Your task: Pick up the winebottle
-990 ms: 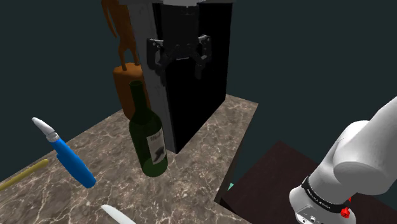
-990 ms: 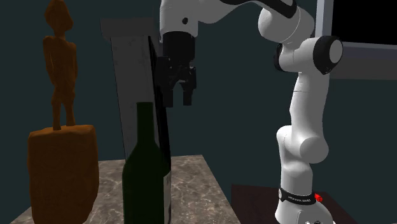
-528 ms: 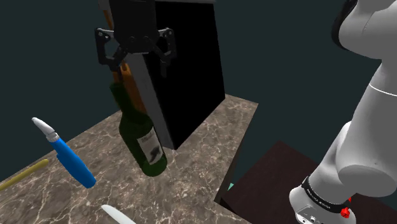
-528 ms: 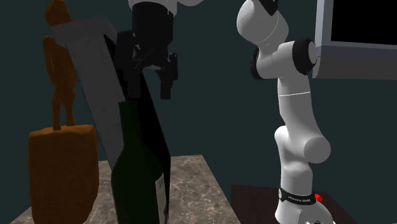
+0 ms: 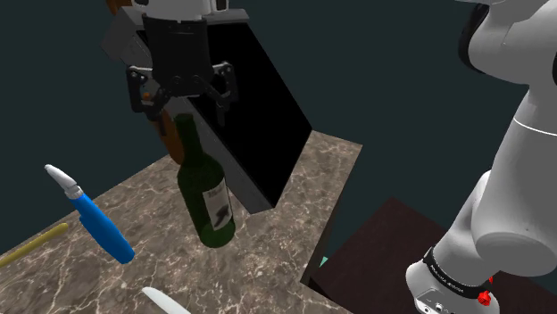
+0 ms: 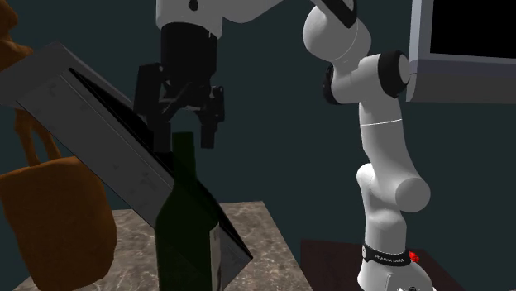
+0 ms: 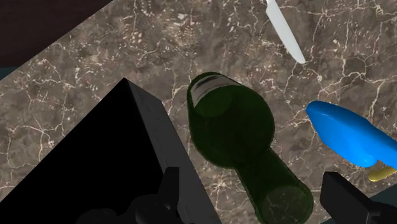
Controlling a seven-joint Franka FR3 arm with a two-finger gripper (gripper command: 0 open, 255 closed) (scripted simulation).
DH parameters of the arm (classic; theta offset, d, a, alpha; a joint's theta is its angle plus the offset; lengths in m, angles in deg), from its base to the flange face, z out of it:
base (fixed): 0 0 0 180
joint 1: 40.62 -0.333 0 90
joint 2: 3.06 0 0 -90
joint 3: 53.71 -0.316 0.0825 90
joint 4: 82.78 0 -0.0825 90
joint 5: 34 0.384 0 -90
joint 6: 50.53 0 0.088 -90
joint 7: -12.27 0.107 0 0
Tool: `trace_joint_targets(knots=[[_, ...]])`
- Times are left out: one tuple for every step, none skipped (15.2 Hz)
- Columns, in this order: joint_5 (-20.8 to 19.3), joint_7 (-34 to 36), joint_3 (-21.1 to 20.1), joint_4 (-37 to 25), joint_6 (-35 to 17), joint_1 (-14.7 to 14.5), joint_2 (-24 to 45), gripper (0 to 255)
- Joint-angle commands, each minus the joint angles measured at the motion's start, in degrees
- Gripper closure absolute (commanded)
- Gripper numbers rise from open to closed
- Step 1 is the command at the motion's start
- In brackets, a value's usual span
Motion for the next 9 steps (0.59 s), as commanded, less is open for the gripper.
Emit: trace_joint_targets(knots=[[0.39, -0.15, 0.05, 1.63, -1.19, 0.30, -0.60, 0], [0.39, -0.15, 0.06, 1.64, -1.20, 0.30, -0.60, 0], [0.39, -0.11, 0.04, 1.71, -1.27, 0.28, -0.60, 255], [0.39, -0.11, 0.04, 1.70, -1.26, 0.28, -0.59, 255], [0.40, -0.12, 0.04, 1.71, -1.26, 0.29, -0.62, 255], [0.40, -0.11, 0.04, 1.70, -1.24, 0.28, -0.61, 255], [0.41, -0.13, 0.05, 1.72, -1.26, 0.30, -0.63, 255], [0.43, -0.14, 0.05, 1.78, -1.29, 0.31, -0.66, 255], [0.44, -0.14, 0.05, 1.76, -1.27, 0.31, -0.66, 255]])
